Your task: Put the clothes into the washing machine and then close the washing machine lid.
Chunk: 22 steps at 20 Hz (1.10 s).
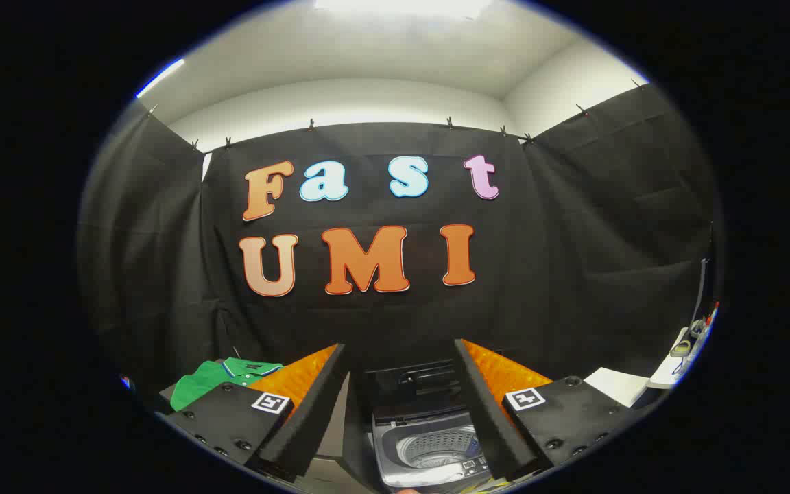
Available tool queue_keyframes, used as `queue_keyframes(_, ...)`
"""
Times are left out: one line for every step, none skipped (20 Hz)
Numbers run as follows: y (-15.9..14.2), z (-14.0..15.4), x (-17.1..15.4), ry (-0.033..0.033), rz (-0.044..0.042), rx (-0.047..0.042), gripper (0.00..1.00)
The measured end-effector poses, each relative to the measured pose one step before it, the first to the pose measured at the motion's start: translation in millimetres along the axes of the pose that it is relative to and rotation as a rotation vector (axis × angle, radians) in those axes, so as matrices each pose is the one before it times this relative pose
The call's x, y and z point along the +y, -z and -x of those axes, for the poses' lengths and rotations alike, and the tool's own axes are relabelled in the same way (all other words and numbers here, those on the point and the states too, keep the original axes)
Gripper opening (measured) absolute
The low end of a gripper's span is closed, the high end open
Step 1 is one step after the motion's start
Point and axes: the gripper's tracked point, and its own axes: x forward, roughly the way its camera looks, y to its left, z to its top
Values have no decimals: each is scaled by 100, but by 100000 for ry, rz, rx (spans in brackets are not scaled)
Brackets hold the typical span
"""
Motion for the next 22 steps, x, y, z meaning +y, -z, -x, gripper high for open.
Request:
queue_keyframes(-75,51,-76,43,-135,-46,99)
queue_keyframes(-9,-38,-43,204,-69,21,99)
queue_keyframes(3,-7,-21,113,4,8,99)
queue_keyframes(13,27,-58,128,20,-6,99)
queue_keyframes(-65,31,-69,128,-76,-43,99)
queue_keyframes(48,1,-1,48,-120,-12,99)
queue_keyframes(-30,99,-59,-22,-93,101,99)
queue_keyframes(76,72,54,-74,-97,90,99)
queue_keyframes(-6,32,113,-217,-19,67,99)
queue_keyframes(36,16,55,-16,26,-28,99)
queue_keyframes(-83,1,-5,-96,56,-131,99)
queue_keyframes(44,45,53,10,32,-168,99)
queue_keyframes(-65,-9,-70,22,34,-137,99)
queue_keyframes(-32,-13,60,84,-40,-44,99)
queue_keyframes(86,-26,32,72,-28,82,99)
queue_keyframes(-35,6,85,-94,6,104,99)
queue_keyframes(12,-42,83,-38,68,60,99)
queue_keyframes(59,-44,163,-151,72,16,99)
queue_keyframes(-12,2,115,-196,121,0,99)
queue_keyframes(-31,-138,125,-169,129,-7,99)
queue_keyframes(-72,-7,132,-213,136,75,98)
queue_keyframes(42,-131,153,-232,25,199,98)
